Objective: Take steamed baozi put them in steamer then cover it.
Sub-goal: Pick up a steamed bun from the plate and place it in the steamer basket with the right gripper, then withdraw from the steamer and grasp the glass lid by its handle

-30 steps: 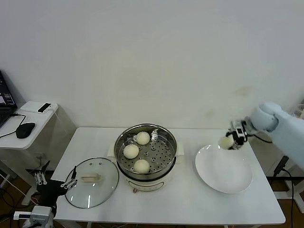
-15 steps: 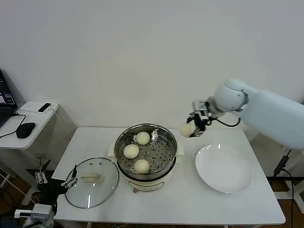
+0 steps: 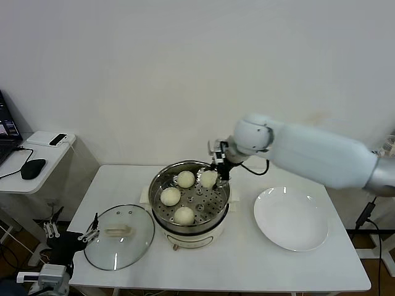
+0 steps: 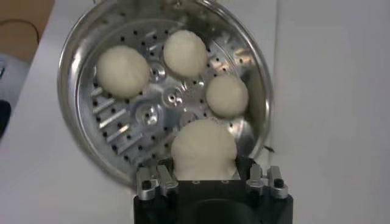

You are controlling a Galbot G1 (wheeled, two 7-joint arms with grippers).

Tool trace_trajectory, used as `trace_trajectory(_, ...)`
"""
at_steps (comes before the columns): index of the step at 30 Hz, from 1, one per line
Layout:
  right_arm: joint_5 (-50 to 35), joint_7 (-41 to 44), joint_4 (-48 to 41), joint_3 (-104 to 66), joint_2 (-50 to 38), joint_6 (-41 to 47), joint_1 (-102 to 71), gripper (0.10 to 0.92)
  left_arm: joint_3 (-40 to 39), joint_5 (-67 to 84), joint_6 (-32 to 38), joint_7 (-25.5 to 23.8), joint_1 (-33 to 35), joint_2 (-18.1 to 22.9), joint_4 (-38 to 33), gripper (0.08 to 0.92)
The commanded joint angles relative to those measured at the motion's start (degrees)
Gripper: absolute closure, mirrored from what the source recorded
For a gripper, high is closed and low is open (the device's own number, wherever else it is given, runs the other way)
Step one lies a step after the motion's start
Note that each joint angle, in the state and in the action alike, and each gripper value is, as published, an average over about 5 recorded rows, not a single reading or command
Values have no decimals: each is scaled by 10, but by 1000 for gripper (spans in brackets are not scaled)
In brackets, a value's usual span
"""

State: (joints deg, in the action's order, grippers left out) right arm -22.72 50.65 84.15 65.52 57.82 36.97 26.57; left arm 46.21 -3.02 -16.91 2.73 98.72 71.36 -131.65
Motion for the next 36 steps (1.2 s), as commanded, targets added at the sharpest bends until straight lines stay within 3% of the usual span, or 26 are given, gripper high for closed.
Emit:
trace_trajectory(1, -21, -36, -48, 19, 68, 46, -36, 393, 2, 1, 0, 0, 0, 0, 1, 177)
trace_trajectory(18, -2, -41, -56, 19, 67, 46, -55, 386, 3, 5, 0, 0, -5, -4, 7, 177)
trace_trajectory(22, -6, -40, -46, 13, 57, 47, -49, 318, 2, 5, 0, 0, -6, -3, 7, 177)
trace_trajectory(28, -24, -37, 1, -2, 18, 47, -21, 209, 2, 5, 0, 0, -6, -1, 7, 177)
trace_trajectory(32, -23, -54, 53, -19, -28, 46, -11, 203, 1, 5, 0, 0, -8, -1, 7, 177)
trace_trajectory(36, -1, -139, 111, -35, -86, 42, -33, 202, 0, 5, 1, 0, -9, -2, 8, 177)
